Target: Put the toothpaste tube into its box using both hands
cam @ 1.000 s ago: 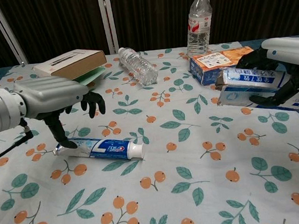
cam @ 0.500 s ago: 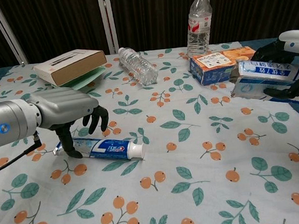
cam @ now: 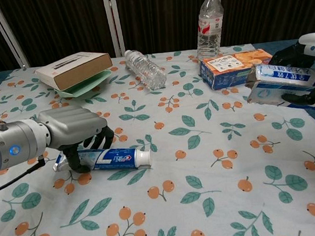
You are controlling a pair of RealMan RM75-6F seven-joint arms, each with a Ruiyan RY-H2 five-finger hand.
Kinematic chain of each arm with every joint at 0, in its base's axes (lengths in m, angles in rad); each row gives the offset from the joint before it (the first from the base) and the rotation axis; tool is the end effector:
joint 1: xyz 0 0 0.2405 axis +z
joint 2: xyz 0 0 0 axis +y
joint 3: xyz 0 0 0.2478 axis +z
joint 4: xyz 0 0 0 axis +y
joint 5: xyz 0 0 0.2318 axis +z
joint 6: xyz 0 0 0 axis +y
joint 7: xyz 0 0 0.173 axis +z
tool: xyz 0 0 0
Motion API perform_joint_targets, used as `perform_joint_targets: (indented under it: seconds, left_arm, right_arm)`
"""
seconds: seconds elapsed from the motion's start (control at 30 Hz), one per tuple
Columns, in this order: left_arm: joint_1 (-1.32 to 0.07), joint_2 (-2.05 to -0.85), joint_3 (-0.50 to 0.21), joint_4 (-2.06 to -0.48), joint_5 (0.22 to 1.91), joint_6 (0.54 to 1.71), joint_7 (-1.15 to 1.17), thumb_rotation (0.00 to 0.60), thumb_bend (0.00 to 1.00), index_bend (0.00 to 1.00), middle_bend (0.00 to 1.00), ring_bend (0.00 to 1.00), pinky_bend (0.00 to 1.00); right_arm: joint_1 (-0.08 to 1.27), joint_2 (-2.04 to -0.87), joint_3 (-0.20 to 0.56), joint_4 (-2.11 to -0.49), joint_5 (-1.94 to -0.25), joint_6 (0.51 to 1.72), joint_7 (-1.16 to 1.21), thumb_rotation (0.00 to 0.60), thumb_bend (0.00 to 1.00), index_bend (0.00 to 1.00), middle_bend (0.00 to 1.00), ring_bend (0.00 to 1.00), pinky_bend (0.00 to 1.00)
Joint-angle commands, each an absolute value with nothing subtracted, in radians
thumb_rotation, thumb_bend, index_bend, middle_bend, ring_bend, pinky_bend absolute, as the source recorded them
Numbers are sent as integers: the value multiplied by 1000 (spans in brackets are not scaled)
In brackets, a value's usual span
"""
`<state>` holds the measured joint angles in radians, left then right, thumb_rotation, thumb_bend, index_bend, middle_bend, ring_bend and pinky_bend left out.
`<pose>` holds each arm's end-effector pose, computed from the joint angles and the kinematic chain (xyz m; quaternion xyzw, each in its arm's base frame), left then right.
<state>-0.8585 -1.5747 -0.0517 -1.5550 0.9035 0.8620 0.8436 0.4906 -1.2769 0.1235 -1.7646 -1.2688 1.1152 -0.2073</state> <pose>-0.1264 0.3311 -0.0981 -0.8648 -0.2426 -0.2039 0.3894 -0.1842 -0.3087 0.0303 0.6881 -0.4240 0.3998 0.4323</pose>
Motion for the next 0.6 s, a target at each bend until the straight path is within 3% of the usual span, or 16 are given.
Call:
perform_joint_targets:
  seconds: [0.03,0.27,0.6]
  left_arm:
    - [-859,-1580,-38,-1543,921,872,838,600,475,626,731,646,687]
    - [-846,-1537,-22,-1564,1011,921,808,600,510,669,772,685,717]
    - [-844,-1336,-54,-1652,1251,1011,683,600,510,676,768,684,723]
  right_arm:
    - [489,-1273,125,-1763,-1268,1116,-203,600,398,443,523,456,405]
    - [479,-1258,122,-1779,-1278,1128,-191,600,398,443,523,456,405]
    - [465,-1242,119,-1865,-1306,1162,-205,600,398,443,522,456,405]
